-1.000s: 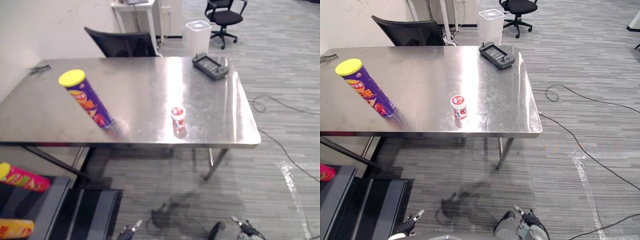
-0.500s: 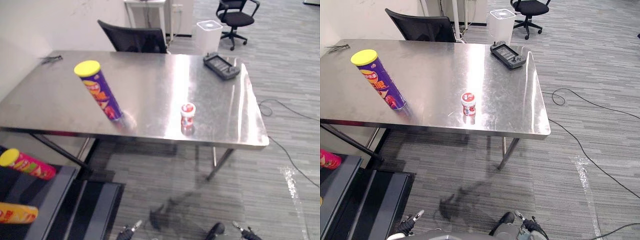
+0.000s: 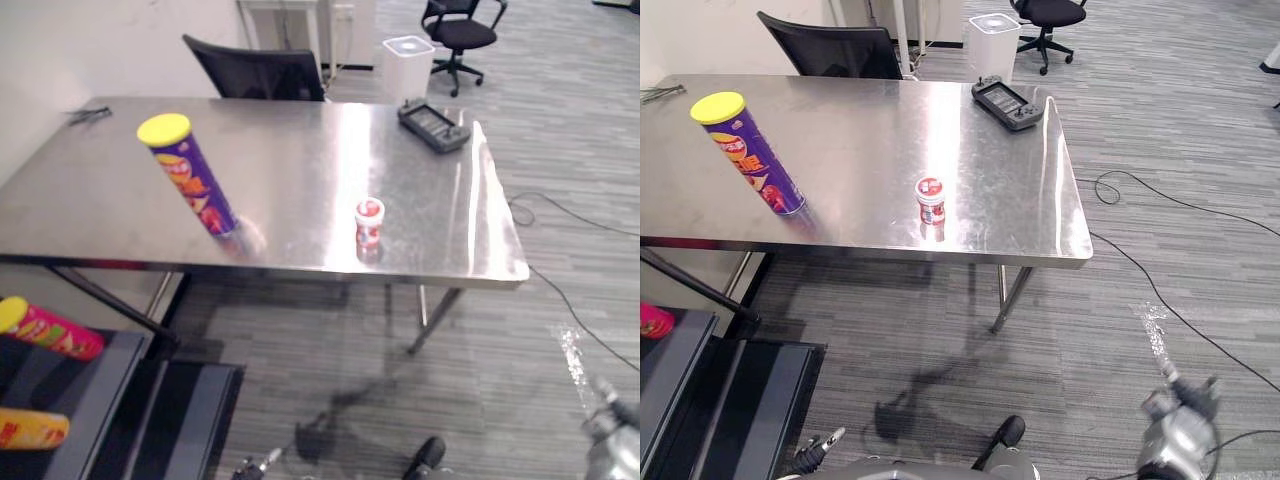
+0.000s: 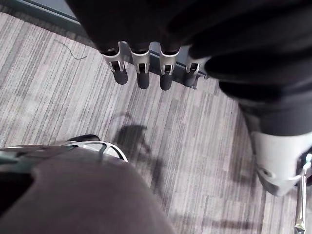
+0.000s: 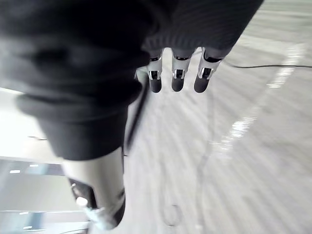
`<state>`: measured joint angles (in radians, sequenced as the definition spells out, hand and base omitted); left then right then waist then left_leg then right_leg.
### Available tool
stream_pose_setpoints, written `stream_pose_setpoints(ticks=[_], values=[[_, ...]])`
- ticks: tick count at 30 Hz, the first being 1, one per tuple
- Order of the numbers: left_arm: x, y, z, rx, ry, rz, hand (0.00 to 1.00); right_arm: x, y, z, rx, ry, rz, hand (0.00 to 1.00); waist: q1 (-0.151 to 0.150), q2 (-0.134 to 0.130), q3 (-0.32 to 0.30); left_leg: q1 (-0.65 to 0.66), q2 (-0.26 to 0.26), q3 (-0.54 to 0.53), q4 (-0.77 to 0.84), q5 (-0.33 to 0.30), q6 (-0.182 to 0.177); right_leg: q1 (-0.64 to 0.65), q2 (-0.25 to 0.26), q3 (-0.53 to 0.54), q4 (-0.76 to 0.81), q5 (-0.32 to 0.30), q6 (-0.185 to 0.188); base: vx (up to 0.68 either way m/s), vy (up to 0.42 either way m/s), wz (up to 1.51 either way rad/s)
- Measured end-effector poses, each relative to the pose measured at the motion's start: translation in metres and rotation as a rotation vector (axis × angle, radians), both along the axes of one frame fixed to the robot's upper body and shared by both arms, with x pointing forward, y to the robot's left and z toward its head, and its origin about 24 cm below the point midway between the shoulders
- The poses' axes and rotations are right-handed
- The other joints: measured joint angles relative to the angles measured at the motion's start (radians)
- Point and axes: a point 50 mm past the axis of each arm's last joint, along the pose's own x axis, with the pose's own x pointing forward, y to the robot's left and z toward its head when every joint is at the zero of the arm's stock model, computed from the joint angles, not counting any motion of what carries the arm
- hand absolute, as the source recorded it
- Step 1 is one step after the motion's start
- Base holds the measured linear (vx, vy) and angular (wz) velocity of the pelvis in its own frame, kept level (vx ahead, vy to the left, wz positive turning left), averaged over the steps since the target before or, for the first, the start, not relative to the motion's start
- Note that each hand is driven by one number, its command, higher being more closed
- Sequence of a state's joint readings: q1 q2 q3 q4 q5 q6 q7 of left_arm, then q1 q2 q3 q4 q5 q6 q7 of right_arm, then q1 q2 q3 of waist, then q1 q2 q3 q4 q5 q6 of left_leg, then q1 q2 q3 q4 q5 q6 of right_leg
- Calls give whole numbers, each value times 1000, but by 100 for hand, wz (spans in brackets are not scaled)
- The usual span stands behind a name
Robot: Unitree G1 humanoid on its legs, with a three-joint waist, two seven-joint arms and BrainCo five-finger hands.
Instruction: Put the gum and the chips on the shelf.
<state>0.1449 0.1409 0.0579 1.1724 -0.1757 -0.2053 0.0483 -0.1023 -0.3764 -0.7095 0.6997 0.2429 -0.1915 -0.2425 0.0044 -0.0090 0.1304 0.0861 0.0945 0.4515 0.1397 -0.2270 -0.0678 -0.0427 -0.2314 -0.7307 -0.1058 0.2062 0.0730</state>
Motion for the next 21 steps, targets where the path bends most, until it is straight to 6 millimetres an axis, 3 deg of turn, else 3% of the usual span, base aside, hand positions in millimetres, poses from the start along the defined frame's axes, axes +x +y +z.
stream_pose_setpoints(ticks=[2, 6, 8, 11, 14, 21], values=[[-3, 1, 0, -3, 6, 6, 0, 20, -5, 45, -163, -110, 14, 0, -3, -2, -12, -8, -1, -3, 7, 0, 0, -7, 0, 4, 0, 6, -4, 8, -1, -2], [-3, 0, 0, -8, 4, 4, 0, 44, 4, 90, -318, -219, 100, 0, -2, -2, -16, -11, -5, -23, 9, 0, 0, -6, -2, 4, 1, 9, -2, 7, 1, 2], [-4, 0, 0, -12, -1, 2, 0, 59, 24, 114, -429, -264, 227, 0, -2, -2, -16, -11, -6, -27, 10, 0, 0, -6, -2, 5, 1, 16, -3, 0, 0, 0], [-4, 0, 0, -16, -1, 0, 0, 76, 55, 134, -510, -329, 404, 0, 0, -2, -16, -11, -8, -27, 11, 0, 0, -6, -4, 7, 1, 17, -2, 0, 0, 0], [-5, 0, 1, -20, -2, -2, 0, 88, 84, 140, -546, -364, 597, 0, 3, -3, -16, -11, -10, -27, 12, 0, 0, -6, -5, 9, 1, 18, -2, 0, 0, 0], [-12, -1, 0, -43, 11, -9, 0, 104, 125, 126, -420, -408, 888, 0, 28, -2, -17, -11, -9, -30, 23, 0, 0, -6, -5, 19, 1, 18, -1, 8, 0, -4]])
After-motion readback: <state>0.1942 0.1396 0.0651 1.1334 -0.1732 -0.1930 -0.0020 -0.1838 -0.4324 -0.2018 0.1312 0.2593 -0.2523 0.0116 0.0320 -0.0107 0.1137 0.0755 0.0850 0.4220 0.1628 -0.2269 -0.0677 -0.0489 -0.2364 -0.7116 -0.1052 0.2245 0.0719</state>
